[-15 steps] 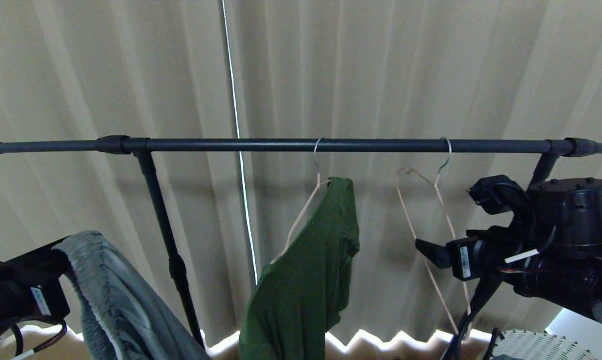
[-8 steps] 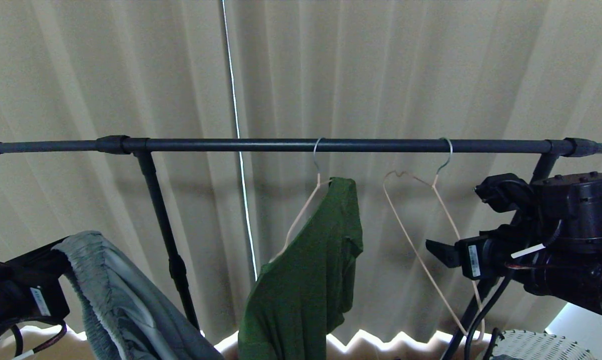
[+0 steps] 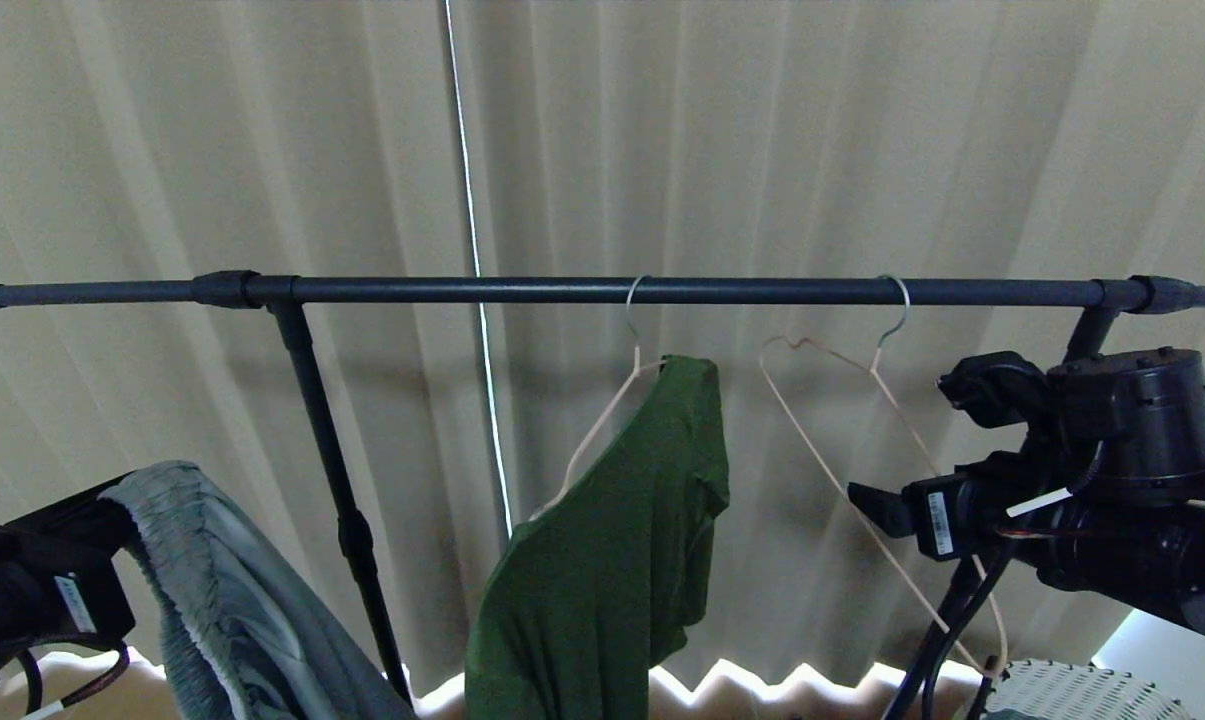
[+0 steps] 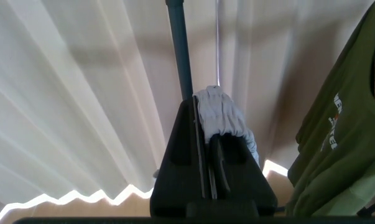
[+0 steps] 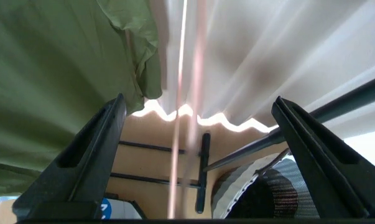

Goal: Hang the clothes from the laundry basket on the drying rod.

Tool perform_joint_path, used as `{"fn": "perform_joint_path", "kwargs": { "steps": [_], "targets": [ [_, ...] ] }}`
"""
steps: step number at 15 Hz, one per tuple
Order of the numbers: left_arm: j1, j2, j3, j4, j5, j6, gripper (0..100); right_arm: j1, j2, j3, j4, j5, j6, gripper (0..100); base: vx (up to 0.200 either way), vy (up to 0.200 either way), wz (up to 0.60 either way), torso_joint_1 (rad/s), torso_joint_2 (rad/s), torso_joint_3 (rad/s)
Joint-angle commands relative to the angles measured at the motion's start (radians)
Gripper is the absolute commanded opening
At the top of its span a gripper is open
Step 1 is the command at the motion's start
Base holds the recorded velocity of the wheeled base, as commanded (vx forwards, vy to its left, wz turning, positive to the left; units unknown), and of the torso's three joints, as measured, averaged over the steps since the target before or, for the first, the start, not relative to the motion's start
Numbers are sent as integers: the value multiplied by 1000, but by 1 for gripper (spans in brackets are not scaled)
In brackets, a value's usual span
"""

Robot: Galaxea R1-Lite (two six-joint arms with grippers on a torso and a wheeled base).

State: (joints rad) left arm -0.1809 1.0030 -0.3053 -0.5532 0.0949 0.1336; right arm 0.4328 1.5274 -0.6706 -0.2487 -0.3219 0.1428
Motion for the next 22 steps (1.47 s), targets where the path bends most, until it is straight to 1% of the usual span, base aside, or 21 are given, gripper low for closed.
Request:
{"fn": "perform_joint_path", "kwargs": {
  "steps": [1, 2, 3, 13, 16, 19, 22],
  "targets": [
    [0, 0, 0, -1, 0, 0, 0, 1, 17, -1, -4, 0, 0, 100, 0, 0, 0, 0, 0, 0],
    [0, -1, 0, -1, 0, 0, 0, 1, 17, -1, -4, 0, 0, 100, 0, 0, 0, 0, 0, 0],
    [0, 0, 0, -1, 0, 0, 0, 1, 16, 2, -4, 0, 0, 0, 0, 0, 0, 0, 0, 0],
    [0, -3, 2, -1, 0, 0, 0, -2, -15, 3, -6, -2, 0, 0, 0, 0, 0, 0, 0, 0],
    [0, -6, 3, -1, 0, 0, 0, -5, -61, 2, -12, -2, 1, 0, 0, 0, 0, 0, 0, 0],
    [0, -14, 9, -1, 0, 0, 0, -39, -112, 2, -14, -2, 0, 0, 0, 0, 0, 0, 0, 0],
    [0, -14, 9, -1, 0, 0, 0, -49, -174, 16, -7, 0, -2, 0, 0, 0, 0, 0, 0, 0]
  ]
}}
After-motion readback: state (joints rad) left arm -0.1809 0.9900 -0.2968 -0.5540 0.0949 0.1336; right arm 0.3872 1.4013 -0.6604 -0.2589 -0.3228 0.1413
